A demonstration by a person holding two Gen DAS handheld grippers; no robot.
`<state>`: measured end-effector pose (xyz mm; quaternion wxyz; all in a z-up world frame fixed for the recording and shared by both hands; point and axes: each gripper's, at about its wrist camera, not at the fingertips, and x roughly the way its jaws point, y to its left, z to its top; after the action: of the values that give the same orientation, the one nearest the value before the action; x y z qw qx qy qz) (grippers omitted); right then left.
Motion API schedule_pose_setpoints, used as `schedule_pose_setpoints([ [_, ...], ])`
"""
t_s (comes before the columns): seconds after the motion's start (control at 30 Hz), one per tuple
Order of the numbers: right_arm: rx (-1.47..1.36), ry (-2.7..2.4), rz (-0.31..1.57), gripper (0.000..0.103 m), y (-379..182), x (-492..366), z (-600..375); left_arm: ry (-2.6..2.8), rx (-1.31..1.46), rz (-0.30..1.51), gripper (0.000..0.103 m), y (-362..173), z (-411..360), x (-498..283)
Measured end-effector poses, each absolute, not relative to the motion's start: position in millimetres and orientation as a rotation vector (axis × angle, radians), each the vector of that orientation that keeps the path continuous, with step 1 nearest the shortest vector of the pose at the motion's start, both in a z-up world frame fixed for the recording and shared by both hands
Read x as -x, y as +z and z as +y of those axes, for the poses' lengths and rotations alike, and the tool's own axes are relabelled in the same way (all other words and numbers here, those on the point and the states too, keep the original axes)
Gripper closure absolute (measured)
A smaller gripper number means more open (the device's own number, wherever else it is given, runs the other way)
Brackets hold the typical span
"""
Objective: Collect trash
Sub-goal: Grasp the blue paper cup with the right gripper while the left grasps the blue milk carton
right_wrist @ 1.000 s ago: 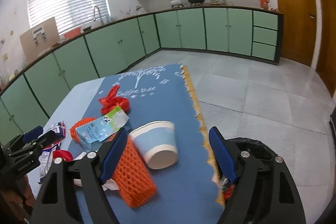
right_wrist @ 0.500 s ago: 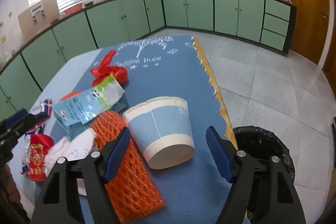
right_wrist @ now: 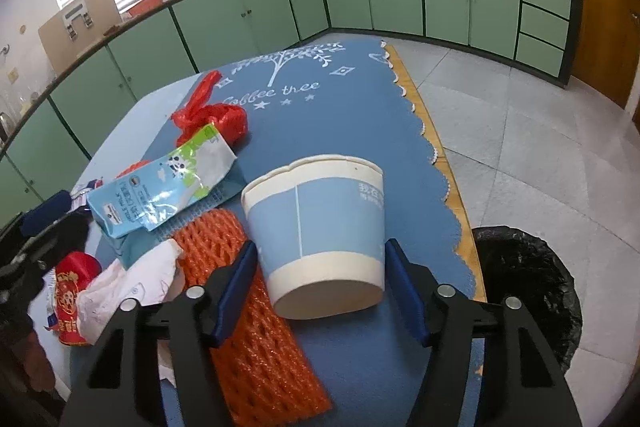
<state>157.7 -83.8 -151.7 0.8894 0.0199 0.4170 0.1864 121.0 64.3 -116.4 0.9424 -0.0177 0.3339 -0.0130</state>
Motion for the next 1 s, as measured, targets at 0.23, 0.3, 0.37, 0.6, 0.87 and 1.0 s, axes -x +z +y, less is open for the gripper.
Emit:
schedule_pose_setpoints([
  [0.23,-0.052,0.358,0.832,0.042,-139.2,-157.5,-98.1,-0.035,0.037,0.707,0.028,-129.3,52.1,-144.1],
  [0.3,-0.045,0.35,0.826,0.042,-136.5,-156.4,-100.5,-0.039,0.043,0.713,0.033,-132.0,50.4,-147.7],
  [0.37,-0.05,0.346,0.822,0.042,-135.3,-156.4,-103.3,-0.044,0.034,0.722,0.039,-135.9,45.7,-150.8],
  [0.6,-0.065,0.342,0.809,0.042,-131.6,-158.4,-106.7,-0.04,0.022,0.745,0.053,-144.9,39.0,-149.5],
  [0.87,-0.076,0.348,0.783,0.042,-120.8,-151.9,-108.9,-0.021,0.036,0.64,0.056,-115.5,43.9,-129.8],
  [1.0,-0.082,0.351,0.751,0.042,-106.8,-147.6,-112.6,-0.024,0.054,0.594,0.057,-96.4,45.6,-120.1],
])
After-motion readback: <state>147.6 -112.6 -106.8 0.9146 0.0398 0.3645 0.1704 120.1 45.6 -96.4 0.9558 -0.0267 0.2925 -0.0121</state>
